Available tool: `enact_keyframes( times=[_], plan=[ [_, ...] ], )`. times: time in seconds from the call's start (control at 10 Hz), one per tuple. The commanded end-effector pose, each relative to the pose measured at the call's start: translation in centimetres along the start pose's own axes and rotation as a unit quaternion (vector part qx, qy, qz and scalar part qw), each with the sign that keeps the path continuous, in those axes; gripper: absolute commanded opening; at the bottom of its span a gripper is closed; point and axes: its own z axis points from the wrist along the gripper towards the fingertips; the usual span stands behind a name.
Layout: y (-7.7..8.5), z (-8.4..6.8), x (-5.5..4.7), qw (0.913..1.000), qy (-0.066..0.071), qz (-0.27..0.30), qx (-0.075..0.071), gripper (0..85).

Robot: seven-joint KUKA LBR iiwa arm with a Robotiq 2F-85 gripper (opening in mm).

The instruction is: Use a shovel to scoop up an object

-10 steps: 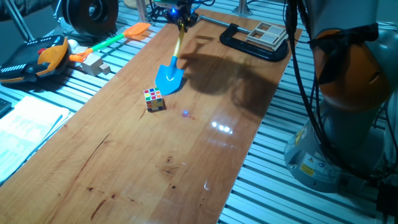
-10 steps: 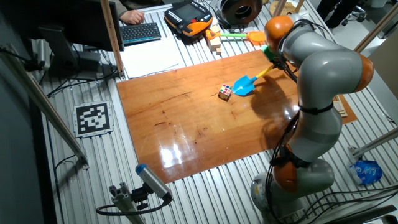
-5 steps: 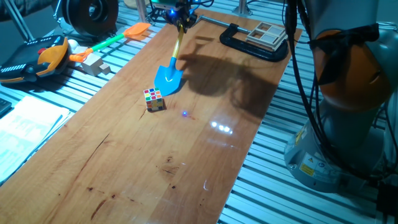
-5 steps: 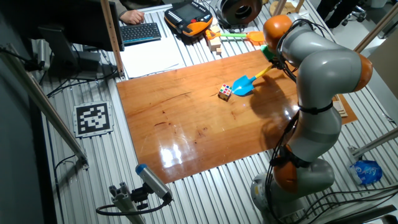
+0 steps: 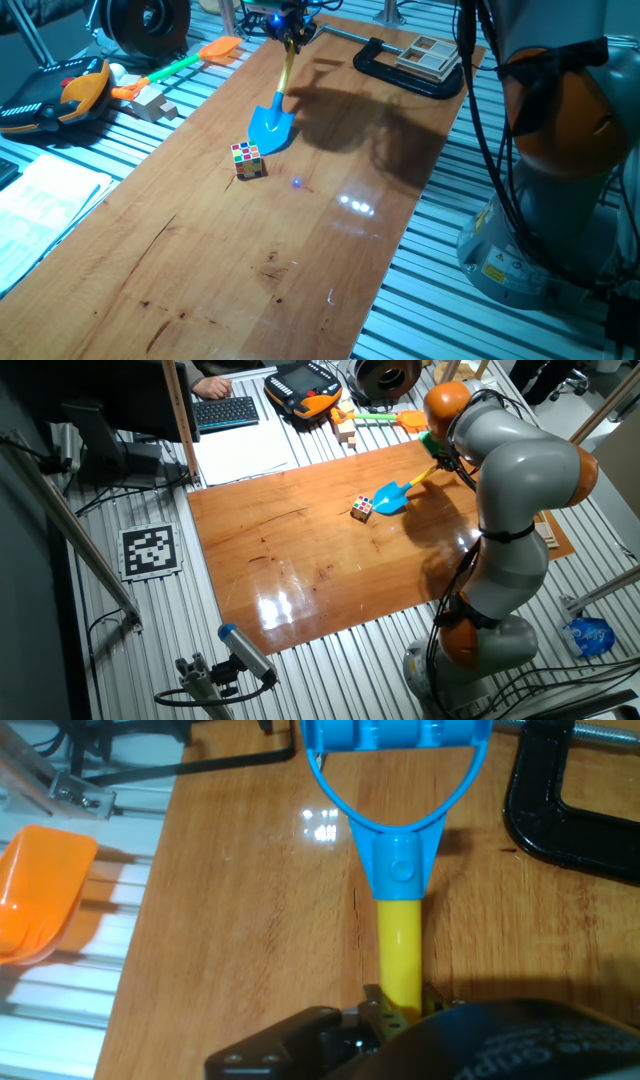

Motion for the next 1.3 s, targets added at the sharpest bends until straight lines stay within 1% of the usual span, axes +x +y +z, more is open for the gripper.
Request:
enact_keyframes(
  times=[0.0, 0.3, 0.6, 0.7, 0.8, 0.9, 1.0, 1.2],
  plan=[
    [0.11, 0.07, 0.23, 1.0, -0.002, -0.001, -0.002, 0.0],
    [0.16, 0.02, 0.28, 0.9999, -0.001, -0.012, -0.001, 0.0],
    [0.16, 0.02, 0.28, 0.9992, -0.006, -0.038, -0.008, 0.0],
    [0.16, 0.02, 0.28, 0.9987, -0.011, -0.048, -0.013, 0.0],
    [0.16, 0.02, 0.28, 0.9981, -0.019, -0.055, -0.022, 0.0],
    [0.16, 0.02, 0.28, 0.9979, -0.03, -0.05, -0.027, 0.0],
    [0.16, 0.02, 0.28, 0.9984, -0.025, -0.045, -0.023, 0.0],
    [0.16, 0.02, 0.28, 0.9983, -0.02, -0.05, -0.025, 0.0]
  ],
)
